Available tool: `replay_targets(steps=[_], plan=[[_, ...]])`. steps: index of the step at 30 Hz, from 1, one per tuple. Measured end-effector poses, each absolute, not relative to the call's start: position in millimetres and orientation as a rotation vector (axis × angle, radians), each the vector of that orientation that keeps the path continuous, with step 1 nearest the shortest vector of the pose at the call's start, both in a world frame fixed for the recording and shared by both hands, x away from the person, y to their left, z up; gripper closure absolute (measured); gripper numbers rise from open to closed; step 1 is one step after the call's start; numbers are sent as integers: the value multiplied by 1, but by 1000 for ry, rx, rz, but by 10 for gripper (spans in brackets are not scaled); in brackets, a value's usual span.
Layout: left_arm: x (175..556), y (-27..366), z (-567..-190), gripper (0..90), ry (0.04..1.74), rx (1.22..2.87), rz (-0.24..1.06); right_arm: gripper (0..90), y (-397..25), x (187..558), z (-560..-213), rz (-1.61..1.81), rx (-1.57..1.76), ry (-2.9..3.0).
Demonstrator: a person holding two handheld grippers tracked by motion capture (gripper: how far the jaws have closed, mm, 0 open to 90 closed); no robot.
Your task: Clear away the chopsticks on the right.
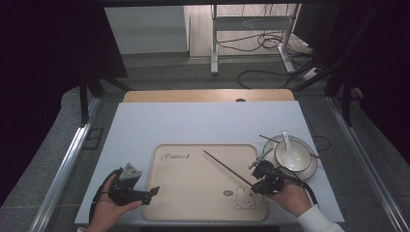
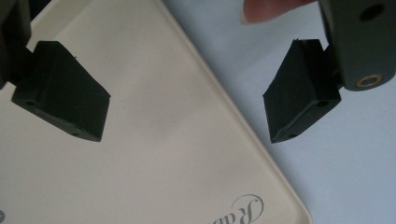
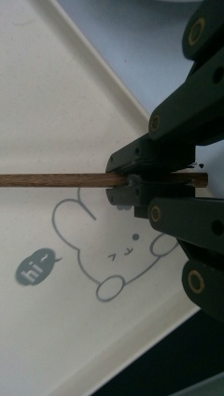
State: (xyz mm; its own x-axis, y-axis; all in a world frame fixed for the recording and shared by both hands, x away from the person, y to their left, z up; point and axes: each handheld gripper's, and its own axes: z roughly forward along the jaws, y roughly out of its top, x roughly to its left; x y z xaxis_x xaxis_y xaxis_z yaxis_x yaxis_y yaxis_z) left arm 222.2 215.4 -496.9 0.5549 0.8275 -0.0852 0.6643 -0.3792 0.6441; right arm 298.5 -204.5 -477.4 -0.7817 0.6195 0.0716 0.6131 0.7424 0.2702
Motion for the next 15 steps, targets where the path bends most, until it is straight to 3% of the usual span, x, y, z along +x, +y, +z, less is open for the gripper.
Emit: replay_targets(steps=[15], plan=[[222, 214, -498, 148, 1190, 2159, 329, 796, -199, 297, -486, 361, 968, 2924]])
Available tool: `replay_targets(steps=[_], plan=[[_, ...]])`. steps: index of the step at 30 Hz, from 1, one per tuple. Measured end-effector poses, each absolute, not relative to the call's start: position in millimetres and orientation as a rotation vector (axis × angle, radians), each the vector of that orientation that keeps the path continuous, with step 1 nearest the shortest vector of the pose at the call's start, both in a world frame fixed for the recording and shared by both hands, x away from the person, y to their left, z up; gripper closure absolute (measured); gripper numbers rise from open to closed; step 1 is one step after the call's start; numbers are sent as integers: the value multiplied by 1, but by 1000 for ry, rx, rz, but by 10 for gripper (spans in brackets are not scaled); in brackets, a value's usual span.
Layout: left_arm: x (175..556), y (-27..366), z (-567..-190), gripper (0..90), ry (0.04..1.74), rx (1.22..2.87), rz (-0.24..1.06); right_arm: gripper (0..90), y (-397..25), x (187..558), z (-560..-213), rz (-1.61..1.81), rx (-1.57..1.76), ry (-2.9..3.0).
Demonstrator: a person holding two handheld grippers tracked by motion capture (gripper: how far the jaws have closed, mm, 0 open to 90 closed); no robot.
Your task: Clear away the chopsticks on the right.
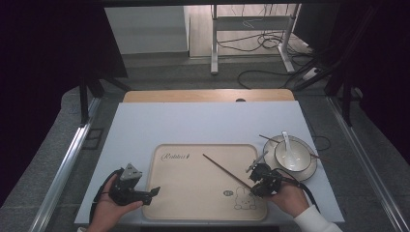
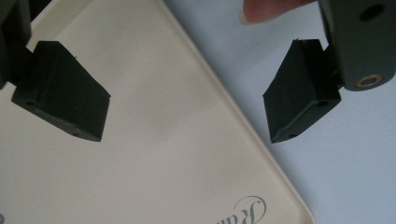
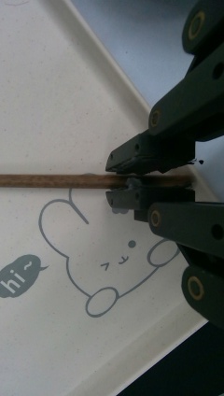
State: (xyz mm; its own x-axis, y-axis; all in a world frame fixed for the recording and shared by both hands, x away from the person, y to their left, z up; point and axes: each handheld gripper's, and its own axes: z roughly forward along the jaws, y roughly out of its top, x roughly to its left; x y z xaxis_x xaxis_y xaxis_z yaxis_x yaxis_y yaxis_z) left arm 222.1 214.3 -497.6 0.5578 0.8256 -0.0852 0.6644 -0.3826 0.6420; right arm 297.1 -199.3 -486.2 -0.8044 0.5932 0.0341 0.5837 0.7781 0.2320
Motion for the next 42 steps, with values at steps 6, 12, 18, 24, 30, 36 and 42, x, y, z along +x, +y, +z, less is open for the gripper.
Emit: replay_targets(steps=[6, 12, 18, 24, 30, 36, 42], plan=[[222, 215, -498, 149, 1195, 2156, 329, 634, -196, 292, -477, 421, 890, 2917], [222, 215, -497, 149, 1198, 2155, 334, 458, -206, 284, -442, 637, 793, 2873], [223, 217, -497, 149, 1203, 2147, 338, 422, -241, 288, -399, 733, 819, 2721], [222, 216, -496, 149, 1197, 2145, 348, 379, -299, 300, -363, 741, 902, 2555], [222, 216, -496, 149, 1200, 2148, 339, 387, -364, 328, -366, 623, 1005, 2466], [224, 216, -498, 149, 1207, 2157, 333, 471, -412, 365, -405, 481, 1072, 2536], [224, 216, -499, 149, 1211, 2157, 332, 523, -414, 381, -433, 340, 1034, 2634]])
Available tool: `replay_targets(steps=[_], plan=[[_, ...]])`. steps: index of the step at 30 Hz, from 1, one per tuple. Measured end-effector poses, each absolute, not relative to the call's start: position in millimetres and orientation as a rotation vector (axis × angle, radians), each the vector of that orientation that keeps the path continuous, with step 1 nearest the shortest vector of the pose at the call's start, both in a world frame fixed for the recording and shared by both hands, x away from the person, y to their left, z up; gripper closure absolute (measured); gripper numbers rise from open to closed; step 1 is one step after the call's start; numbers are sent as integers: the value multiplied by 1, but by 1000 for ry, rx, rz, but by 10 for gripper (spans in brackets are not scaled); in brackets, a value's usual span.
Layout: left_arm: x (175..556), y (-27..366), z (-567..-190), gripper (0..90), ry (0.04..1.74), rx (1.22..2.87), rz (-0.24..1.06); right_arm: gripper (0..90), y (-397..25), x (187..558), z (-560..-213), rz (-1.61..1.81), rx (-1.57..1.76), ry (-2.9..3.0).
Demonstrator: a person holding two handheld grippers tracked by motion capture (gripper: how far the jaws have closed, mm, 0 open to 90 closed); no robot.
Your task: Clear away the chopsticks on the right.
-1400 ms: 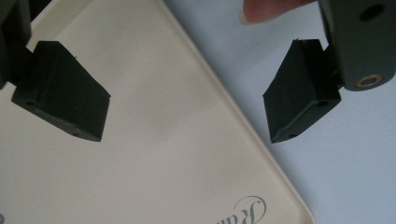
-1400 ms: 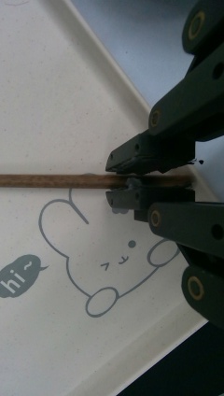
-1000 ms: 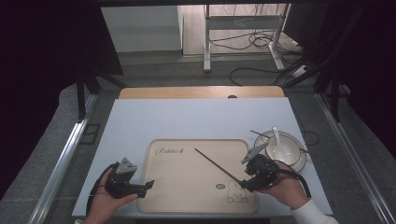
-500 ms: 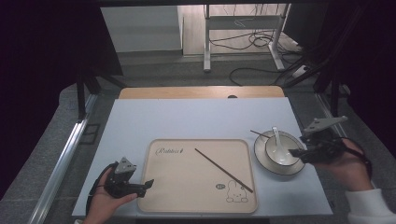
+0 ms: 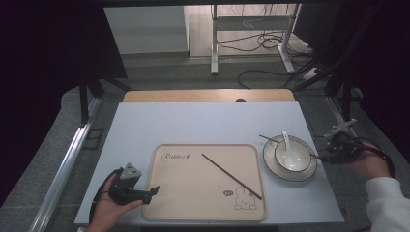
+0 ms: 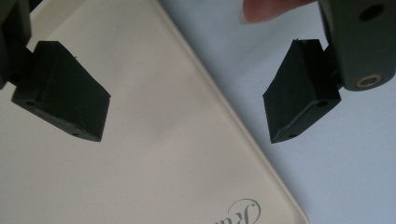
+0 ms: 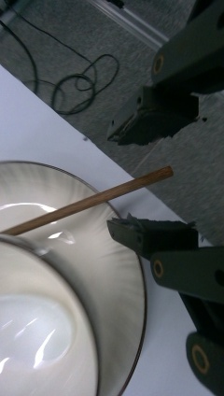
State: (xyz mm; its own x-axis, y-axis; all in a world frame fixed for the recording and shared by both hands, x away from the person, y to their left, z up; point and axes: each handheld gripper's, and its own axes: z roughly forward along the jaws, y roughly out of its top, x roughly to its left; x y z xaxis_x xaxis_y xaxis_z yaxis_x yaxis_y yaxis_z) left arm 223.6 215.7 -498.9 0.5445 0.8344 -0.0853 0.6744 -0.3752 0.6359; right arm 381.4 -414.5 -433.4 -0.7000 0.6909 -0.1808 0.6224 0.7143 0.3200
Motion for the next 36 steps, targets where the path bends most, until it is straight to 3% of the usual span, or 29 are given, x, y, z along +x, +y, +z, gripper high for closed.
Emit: replay_targets(steps=[6, 10, 11, 15, 24, 36], plan=[[223, 217, -499, 149, 1214, 2156, 333, 594, -413, 392, -454, 207, 1001, 2696], [222, 217, -499, 149, 1213, 2158, 334, 692, -413, 394, -462, 199, 977, 2729], [222, 216, -498, 149, 1208, 2157, 334, 763, -413, 394, -464, 188, 971, 2741], [222, 215, -499, 149, 1208, 2160, 335, 828, -412, 391, -463, 207, 942, 2756], [222, 215, -499, 149, 1209, 2161, 339, 832, -412, 382, -453, 244, 1002, 2704], [222, 216, -499, 149, 1210, 2159, 341, 833, -405, 357, -393, 675, 1162, 2505]])
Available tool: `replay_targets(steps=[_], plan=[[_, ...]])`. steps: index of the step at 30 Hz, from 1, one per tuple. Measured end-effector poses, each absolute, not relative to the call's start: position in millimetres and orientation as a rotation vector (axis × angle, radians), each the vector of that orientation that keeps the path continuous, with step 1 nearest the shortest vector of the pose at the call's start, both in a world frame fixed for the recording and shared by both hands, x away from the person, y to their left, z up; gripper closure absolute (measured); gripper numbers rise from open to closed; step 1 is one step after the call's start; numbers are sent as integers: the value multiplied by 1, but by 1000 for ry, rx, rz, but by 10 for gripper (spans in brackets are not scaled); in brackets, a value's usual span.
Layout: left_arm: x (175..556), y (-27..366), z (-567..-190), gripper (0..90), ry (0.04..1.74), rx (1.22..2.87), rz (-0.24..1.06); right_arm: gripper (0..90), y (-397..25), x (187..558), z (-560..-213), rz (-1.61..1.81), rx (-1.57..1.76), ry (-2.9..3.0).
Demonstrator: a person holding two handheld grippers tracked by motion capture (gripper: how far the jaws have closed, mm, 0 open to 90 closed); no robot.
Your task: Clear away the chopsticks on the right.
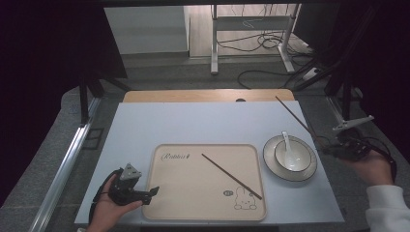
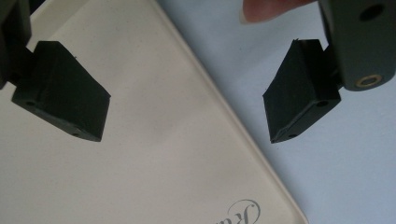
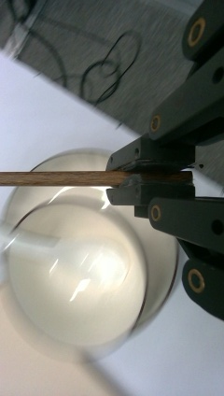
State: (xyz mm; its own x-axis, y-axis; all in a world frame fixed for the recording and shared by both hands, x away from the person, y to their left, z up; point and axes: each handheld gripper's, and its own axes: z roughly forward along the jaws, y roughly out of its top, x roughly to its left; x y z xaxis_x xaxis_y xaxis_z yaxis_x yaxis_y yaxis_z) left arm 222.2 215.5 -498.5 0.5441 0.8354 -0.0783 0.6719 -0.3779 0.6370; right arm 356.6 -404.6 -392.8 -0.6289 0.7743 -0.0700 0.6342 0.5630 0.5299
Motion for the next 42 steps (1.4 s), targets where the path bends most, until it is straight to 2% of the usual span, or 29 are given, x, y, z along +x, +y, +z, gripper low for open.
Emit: replay_targets(steps=[5, 12, 19, 32, 42], plan=[[222, 216, -498, 149, 1207, 2161, 342, 833, -370, 336, -376, 763, 1102, 2555], [221, 216, -497, 149, 1207, 2155, 351, 832, -328, 317, -374, 777, 1030, 2615], [221, 217, -497, 149, 1207, 2150, 358, 831, -278, 308, -389, 763, 916, 2725], [221, 216, -497, 150, 1207, 2151, 354, 831, -231, 297, -413, 705, 859, 2821], [221, 217, -497, 150, 1203, 2153, 353, 831, -201, 292, -452, 532, 854, 2922]])
